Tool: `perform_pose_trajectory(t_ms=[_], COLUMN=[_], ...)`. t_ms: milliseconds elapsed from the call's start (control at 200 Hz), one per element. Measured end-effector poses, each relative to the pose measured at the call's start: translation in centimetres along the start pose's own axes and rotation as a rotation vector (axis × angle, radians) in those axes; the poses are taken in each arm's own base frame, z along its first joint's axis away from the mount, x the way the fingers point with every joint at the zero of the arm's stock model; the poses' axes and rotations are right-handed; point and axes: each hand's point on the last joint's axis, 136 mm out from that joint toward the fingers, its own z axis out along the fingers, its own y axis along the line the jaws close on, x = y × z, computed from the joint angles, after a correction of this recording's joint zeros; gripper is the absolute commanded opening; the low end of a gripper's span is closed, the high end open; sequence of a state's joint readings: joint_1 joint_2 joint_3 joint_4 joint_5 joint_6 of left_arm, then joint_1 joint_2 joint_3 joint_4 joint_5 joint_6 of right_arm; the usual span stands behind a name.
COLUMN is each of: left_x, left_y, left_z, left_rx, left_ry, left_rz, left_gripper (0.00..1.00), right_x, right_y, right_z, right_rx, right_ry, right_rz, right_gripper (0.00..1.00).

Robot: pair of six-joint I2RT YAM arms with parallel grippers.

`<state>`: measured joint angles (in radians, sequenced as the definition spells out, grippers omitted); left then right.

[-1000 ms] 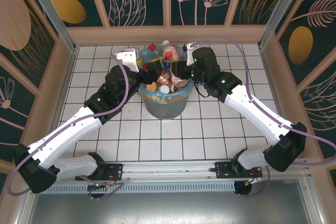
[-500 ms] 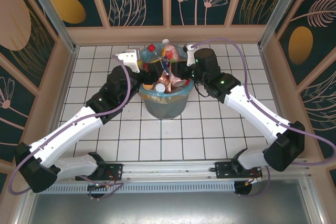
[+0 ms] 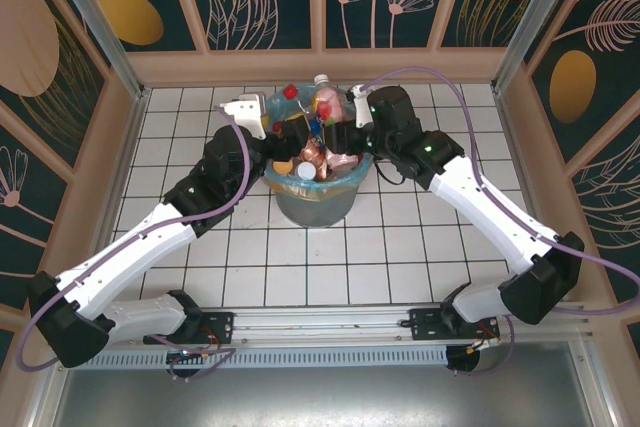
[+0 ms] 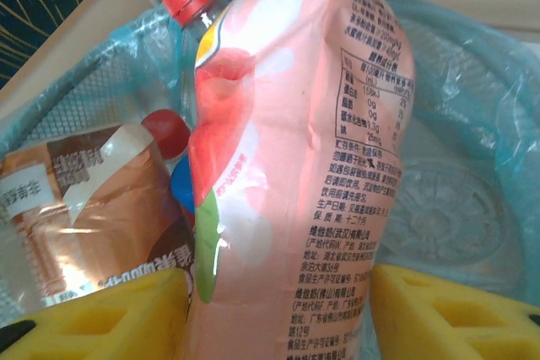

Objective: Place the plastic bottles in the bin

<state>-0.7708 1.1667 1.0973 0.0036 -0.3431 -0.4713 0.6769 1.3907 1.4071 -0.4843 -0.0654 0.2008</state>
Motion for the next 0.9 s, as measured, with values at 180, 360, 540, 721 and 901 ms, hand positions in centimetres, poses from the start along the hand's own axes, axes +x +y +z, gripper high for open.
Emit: perform_pose_trajectory(t_ms=[180,360,540,721,901], left_x=[-0.5,-1.7,-2.6,-3.6,-4.2], left_y=[0.4,0.8,1.1,1.5,2.0], left_z=[-0.3,-1.0,-1.7,-2.4,-3.0], left_rx=[-0.021,-0.043,-0.063,-0.084,-0.101], left_ry=[-0.020,-0.057,-0.089,-0.124,-0.150], left_rz=[0.016,0.024,0.030,0.024,0.018], left_gripper=[0.84,0.85,0.85,0.85,0.85], right_x=[-0.1,-0.8,-2.1,-2.8,-3.8], right_y=[0.2,0.1,0.2,0.2,0.2], right_z=[-0.5,-1.2,-1.8,-1.9,-1.6], right_rx=[0.002,0.022,0.032,0.036,0.048], right_ry=[0.013,0.006,-0.029,-0.044,-0.062], right_rz=[-0.011,-0.012,-0.014,-0.014,-0.017], right_gripper=[0.72,0.74,0.76,0.75,0.80])
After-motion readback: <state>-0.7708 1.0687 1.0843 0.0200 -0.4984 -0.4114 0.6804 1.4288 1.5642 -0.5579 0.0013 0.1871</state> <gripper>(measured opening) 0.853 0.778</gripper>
